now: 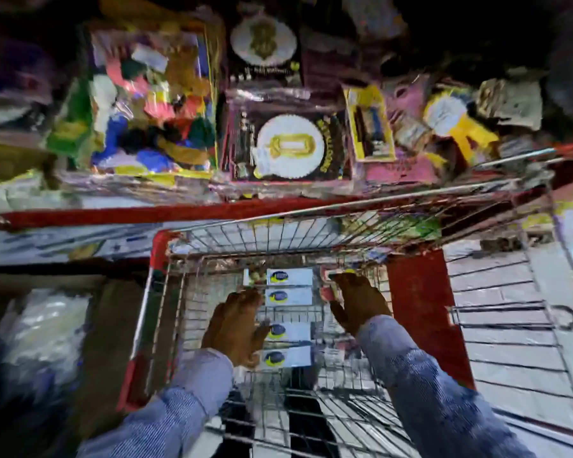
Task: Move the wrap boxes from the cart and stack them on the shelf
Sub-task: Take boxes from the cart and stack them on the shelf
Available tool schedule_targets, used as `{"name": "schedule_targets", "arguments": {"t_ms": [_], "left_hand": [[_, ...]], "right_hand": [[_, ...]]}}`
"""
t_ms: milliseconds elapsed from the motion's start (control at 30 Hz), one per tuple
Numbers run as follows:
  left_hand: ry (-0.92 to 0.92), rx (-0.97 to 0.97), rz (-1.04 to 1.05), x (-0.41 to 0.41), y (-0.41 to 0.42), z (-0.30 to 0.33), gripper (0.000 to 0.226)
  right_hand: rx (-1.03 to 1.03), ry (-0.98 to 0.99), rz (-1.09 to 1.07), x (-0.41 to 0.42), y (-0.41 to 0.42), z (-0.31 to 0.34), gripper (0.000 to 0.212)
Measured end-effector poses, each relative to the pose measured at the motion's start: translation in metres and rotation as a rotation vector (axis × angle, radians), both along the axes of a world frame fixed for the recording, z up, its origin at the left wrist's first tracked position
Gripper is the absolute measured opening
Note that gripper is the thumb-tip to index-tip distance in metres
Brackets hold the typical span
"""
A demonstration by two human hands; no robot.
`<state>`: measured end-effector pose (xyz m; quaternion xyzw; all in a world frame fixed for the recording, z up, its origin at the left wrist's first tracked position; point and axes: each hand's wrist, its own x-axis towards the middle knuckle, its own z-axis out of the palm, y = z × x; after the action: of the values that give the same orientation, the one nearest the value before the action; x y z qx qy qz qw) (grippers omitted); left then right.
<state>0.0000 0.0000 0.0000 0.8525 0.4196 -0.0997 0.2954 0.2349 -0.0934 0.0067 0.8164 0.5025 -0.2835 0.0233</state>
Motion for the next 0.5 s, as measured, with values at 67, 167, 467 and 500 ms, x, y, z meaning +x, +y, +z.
{"name": "schedule_targets", "arguments": {"t_ms": [67,167,467,500], "left_hand": [[-0.004,-0.058,0.018,0.019,0.002,-0.035,0.053],[0.029,-0.094,0.002,0.04,0.01,-0.071,0.051],[0.026,0.013,-0.249,0.063,0.016,-0.144,0.043],[0.053,0.044,-0.285,0.063,0.015,-0.151,0.042]], "right_hand": [[0.012,0.025,-0.01,0.011,0.013,-0.033,0.049],[-0.028,0.078,0.109,0.027,0.038,-0.079,0.044],[-0.169,0.055,0.499,0.046,0.083,-0.165,0.063],[-0.17,0.055,0.532,0.046,0.085,-0.17,0.065]]}}
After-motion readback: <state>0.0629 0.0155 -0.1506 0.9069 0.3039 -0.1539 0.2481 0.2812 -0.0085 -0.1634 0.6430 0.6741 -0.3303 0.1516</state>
